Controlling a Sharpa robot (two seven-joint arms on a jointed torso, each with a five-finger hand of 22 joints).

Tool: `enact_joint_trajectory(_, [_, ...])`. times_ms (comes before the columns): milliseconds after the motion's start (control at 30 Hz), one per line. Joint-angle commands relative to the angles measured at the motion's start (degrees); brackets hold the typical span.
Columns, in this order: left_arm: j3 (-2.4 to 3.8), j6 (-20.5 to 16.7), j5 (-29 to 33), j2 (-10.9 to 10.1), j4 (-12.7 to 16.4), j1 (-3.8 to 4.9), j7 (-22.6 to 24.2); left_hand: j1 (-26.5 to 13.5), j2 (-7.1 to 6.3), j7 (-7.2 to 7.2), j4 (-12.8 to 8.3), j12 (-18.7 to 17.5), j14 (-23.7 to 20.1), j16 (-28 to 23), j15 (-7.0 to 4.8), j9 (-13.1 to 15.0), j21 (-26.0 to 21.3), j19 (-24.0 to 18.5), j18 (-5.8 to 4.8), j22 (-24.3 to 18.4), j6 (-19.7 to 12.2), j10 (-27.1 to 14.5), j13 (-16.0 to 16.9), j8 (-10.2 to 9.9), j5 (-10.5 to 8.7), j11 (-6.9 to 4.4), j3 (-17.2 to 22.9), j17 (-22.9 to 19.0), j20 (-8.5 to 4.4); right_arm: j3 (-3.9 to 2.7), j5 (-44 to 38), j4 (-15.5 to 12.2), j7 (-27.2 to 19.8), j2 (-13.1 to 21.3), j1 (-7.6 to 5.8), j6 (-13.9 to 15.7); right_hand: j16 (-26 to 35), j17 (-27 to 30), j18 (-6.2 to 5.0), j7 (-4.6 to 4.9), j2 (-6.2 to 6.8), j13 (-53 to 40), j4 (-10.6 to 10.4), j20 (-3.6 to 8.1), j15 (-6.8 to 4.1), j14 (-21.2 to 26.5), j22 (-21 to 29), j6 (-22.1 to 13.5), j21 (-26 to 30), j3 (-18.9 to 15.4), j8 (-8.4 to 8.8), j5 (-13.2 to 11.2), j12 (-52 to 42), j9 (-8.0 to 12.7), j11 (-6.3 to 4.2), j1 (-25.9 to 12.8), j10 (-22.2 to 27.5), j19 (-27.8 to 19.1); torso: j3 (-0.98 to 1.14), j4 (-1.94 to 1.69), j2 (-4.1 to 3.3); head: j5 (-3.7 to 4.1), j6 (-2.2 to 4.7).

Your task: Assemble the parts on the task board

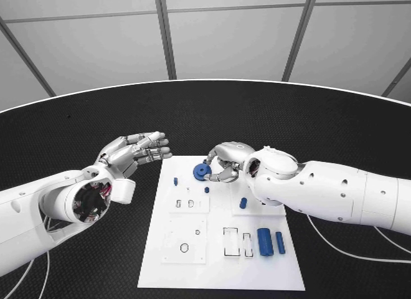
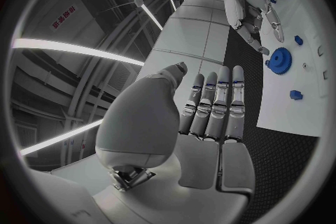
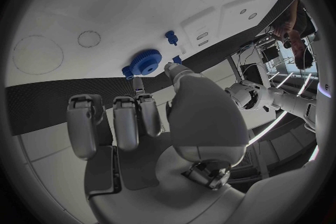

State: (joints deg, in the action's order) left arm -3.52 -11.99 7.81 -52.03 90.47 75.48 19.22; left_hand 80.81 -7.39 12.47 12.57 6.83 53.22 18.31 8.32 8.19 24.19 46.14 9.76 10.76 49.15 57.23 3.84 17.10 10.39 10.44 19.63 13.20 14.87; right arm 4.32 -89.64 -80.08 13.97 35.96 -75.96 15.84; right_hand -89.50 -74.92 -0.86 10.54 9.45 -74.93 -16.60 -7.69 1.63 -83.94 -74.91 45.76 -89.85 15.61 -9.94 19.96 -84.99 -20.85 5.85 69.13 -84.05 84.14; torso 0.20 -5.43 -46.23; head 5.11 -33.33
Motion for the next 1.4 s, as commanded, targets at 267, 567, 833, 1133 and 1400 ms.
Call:
enact_joint_trajectory(267, [0.00,0.0,0.0,0.0,0.1,0.00,0.0,-0.4,-0.06,1.42,-0.1,-0.2,-0.2,-0.3,0.06,-0.1,0.2,0.3,0.70,-0.1,-0.2,0.3,0.0,-0.3,-0.37,0.33,0.3,0.1,0.04,-0.01,0.0,1.9,0.0,-1.6,0.00,-1.5,-0.2,-14.2,0.86,-1.03,0.12,-10.3,0.0,0.51,-0.81,-5.9,-15.1,-0.9,-0.2,0.8,1.35,-0.6,-0.5,0.7,-0.85,0.5,-1.4,5.9,-0.01,-0.06,0.03,-0.08,-0.08])
enact_joint_trajectory(567, [0.00,0.0,0.0,0.0,0.2,0.00,0.0,-0.4,-0.06,1.42,-0.1,-0.2,-0.2,-0.3,0.06,-0.1,0.2,0.3,0.70,-0.1,-0.2,0.3,0.0,-0.3,-0.37,0.33,0.3,0.1,0.04,0.00,0.0,2.9,-0.1,-2.4,0.00,-2.6,-0.2,-14.1,0.86,-1.20,0.11,-10.3,0.1,0.73,-1.03,-5.8,-15.1,-1.9,-0.2,1.0,1.85,-0.7,-0.4,1.2,-1.05,0.6,-1.4,5.9,0.05,-0.01,-0.02,-0.16,-0.23])
enact_joint_trajectory(833, [0.00,0.0,0.0,-0.1,0.2,0.00,0.0,-0.4,-0.06,1.42,-0.1,-0.2,-0.2,-0.3,0.06,-0.1,0.2,0.3,0.70,-0.1,-0.2,0.3,0.0,-0.3,-0.37,0.33,0.3,0.1,0.04,0.01,0.0,3.0,0.0,-2.4,0.00,-3.8,-0.2,-14.1,0.86,-1.35,0.05,-10.3,0.1,0.88,-1.21,-5.8,-15.1,-0.9,-0.2,1.2,1.66,-0.8,-0.5,1.0,-1.16,0.6,-1.4,5.9,0.09,0.07,0.00,-0.41,-0.43])
enact_joint_trajectory(1133, [0.00,0.0,0.0,-0.1,0.1,0.00,0.0,-0.4,-0.13,1.42,-0.1,-0.3,-0.2,-0.3,0.06,-0.1,0.2,0.3,0.70,-0.1,-0.2,0.3,0.0,-0.3,-0.39,0.33,0.6,0.2,0.04,0.03,0.0,2.8,0.5,-1.9,0.00,-4.9,-0.2,-14.2,0.86,-1.41,0.02,-10.4,0.0,1.02,-1.33,-5.9,-15.1,-0.5,-0.2,1.4,1.55,-0.9,-0.6,1.0,-1.23,0.5,-1.6,5.9,0.11,0.08,0.02,-0.44,-0.55])
enact_joint_trajectory(1400, [0.00,0.0,0.0,0.0,0.0,0.00,0.0,-0.4,-0.13,1.42,-0.1,-0.3,-0.2,-0.3,0.06,-0.1,0.2,0.3,0.70,-0.1,-0.2,0.3,0.0,-0.3,-0.39,0.33,0.6,0.2,0.04,0.06,0.0,2.2,0.4,-1.3,0.00,-3.2,-0.2,-14.2,0.86,-1.46,0.01,-10.5,0.0,1.15,-1.44,-5.9,-15.1,0.1,-0.2,1.5,1.40,-1.0,-0.7,1.0,-1.29,0.3,-1.6,5.9,0.14,0.12,0.06,-0.41,-0.27])
